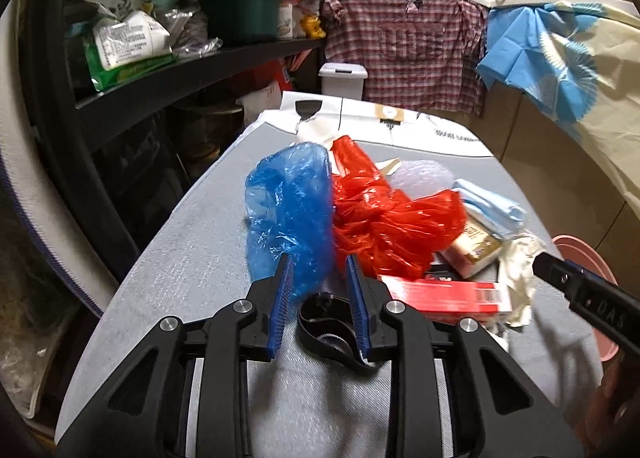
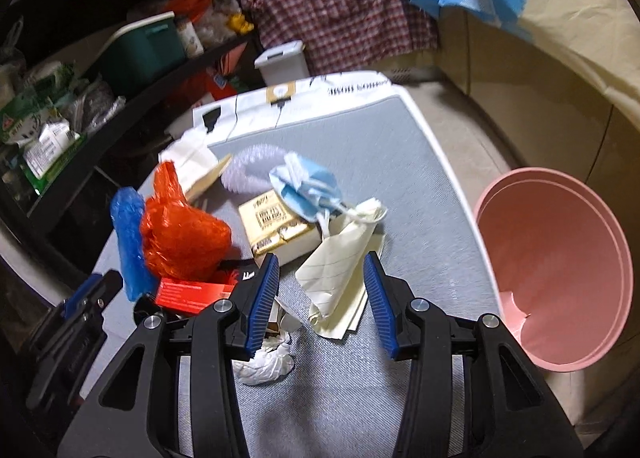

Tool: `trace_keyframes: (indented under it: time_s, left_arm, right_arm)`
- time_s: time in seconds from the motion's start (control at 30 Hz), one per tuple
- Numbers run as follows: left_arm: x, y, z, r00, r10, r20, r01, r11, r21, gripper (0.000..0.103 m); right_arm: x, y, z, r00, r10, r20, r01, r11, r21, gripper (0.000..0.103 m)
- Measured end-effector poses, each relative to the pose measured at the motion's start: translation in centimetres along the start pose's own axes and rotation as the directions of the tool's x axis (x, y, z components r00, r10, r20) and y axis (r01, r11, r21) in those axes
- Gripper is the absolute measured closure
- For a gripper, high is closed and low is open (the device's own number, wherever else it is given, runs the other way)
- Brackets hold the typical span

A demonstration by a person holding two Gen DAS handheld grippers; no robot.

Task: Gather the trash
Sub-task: 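Grasp the blue plastic bag with the left tool while the right tool grasps the cream tissue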

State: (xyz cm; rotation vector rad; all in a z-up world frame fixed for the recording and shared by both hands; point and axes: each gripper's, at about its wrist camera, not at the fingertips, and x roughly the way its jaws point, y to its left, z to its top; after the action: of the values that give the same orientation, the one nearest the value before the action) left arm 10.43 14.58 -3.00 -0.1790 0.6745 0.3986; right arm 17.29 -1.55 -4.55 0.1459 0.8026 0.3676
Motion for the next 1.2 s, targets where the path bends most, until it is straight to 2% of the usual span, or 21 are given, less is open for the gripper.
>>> trace_keyframes:
  time_s: [0.27, 0.37, 0.4, 0.43, 0.47, 0.53, 0.6, 0.83, 0.97, 1.2]
  left_arm:
    - [2.4, 0.2, 0.5, 0.999, -0.003, -0.036, 0.003, 1.000, 0.000, 0.076]
    - [2.8, 0.3, 0.3, 0.999, -0.020, -0.050, 0.019, 1.000, -0.005, 0.077]
    - [2.9, 0.3, 0.3, 0.998, -0.020, -0.053, 0.020, 1.000, -0.003, 0.085]
    - [3.0, 0.3, 0.3, 0.998, -0.025, -0.058, 0.025, 1.000, 0.001, 0.088]
    - [2.9, 0.4, 0.4, 0.998, -0.029, -0.058, 0.029, 1.000, -0.001, 0.090]
    - [2.8, 0.5, 0.5, 0.998, -0.031, -0.058, 0.031, 1.000, -0.005, 0.102]
    - [2.4, 0.7, 0.6, 0.998, -0.034, -0.051, 0.033, 0.999, -0.012, 0.103]
    - [-0.6, 0.9, 1.5, 0.999, -0.042, 0.020, 0.042, 0.999, -0.008, 0.103]
    - [-3.0, 1.2, 2.0, 0.997, -0.049, 0.063, 0.050, 0.999, -0.014, 0.103]
    - [-6.4, 0.9, 2.1, 0.990, -0.082, 0.111, 0.083, 0.997, 0.000, 0.103]
  right_arm:
    - [1.7, 0.0, -0.6, 0.999, -0.005, -0.035, 0.005, 1.000, -0.009, 0.060]
    - [1.6, -0.1, -0.8, 0.999, -0.001, -0.042, 0.001, 1.000, -0.011, 0.072]
    - [1.5, -0.2, -0.9, 0.999, -0.003, -0.042, 0.002, 1.000, -0.014, 0.079]
    - [1.4, -0.2, -0.9, 0.999, 0.000, -0.042, -0.001, 1.000, -0.015, 0.084]
    - [1.3, -0.2, -0.9, 0.999, 0.002, -0.039, -0.003, 1.000, -0.017, 0.085]
    - [0.8, -0.2, -0.9, 1.000, 0.001, -0.029, -0.002, 1.000, -0.020, 0.089]
    - [0.2, -0.3, -0.9, 1.000, 0.010, -0.021, -0.011, 1.000, -0.019, 0.091]
    - [-3.0, -0.3, -0.4, 0.999, 0.022, 0.026, -0.021, 0.999, -0.034, 0.092]
    - [-4.6, -0.5, -0.5, 0.999, 0.040, 0.018, -0.039, 0.999, -0.030, 0.092]
    - [-8.1, -1.1, -1.0, 0.999, 0.016, 0.045, -0.014, 0.999, -0.041, 0.092]
